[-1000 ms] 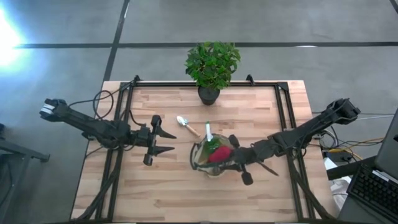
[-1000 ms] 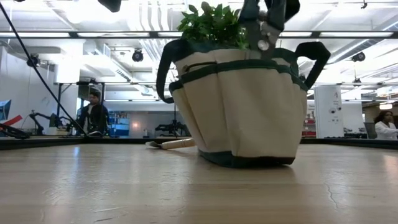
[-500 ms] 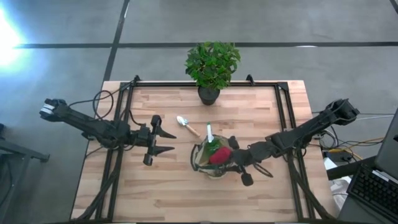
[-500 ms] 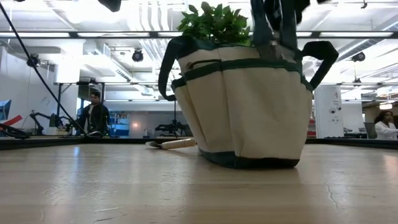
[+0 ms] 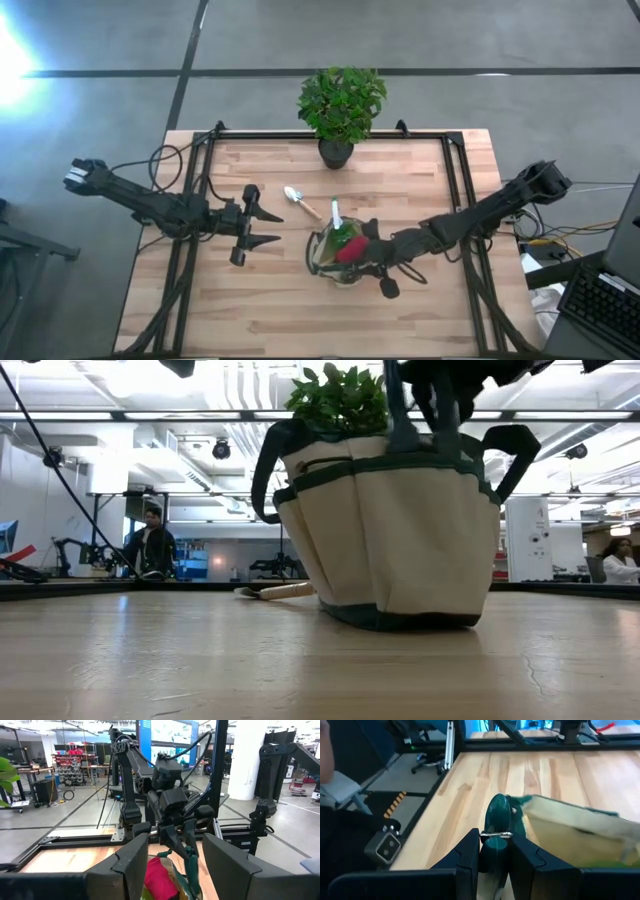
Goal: Pick & Place Garden tools in Gardening bag
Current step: Put the green shear scissors into the gardening bag
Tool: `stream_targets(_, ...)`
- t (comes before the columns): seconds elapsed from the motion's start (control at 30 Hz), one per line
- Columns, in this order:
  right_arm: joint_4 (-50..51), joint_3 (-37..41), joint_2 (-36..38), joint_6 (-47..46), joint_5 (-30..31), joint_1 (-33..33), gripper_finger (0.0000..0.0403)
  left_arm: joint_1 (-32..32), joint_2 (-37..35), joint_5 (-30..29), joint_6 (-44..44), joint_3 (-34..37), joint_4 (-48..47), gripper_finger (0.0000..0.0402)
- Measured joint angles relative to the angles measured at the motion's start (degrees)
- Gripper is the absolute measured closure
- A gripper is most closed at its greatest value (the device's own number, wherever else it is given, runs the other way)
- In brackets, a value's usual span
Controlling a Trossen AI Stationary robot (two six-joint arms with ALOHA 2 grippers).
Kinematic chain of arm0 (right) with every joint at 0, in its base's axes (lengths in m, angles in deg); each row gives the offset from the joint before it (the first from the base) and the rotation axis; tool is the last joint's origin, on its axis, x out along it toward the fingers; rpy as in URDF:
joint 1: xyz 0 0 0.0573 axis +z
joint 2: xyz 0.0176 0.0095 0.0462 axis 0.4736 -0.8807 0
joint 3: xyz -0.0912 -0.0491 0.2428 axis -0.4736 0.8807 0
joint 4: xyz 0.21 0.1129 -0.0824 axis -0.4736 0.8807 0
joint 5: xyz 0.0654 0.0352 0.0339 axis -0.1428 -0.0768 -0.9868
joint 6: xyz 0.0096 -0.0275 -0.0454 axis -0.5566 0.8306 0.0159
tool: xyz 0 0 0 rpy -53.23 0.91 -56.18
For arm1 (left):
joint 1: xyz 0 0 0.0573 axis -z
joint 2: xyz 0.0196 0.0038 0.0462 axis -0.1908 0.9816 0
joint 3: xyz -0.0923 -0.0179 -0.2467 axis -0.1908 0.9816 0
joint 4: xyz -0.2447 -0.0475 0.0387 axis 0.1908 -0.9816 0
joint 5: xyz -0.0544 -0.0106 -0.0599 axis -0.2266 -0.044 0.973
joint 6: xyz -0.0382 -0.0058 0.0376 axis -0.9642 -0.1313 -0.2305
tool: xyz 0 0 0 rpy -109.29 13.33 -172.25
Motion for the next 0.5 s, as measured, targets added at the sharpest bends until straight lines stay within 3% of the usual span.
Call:
stream_targets(0.27, -3.8, -0.1, -5.9, -0.7, -1.3, -0.5, 0.0342, 0.0, 0.5, 0.0, 0.0, 0.0, 0.2, 0.0209)
stream_targets(0.5, -3.0, -0.1, -5.7, -0.4, -1.4, -0.5, 0.0342, 0.0, 0.6, 0.0, 0.0, 0.0, 0.2, 0.0209)
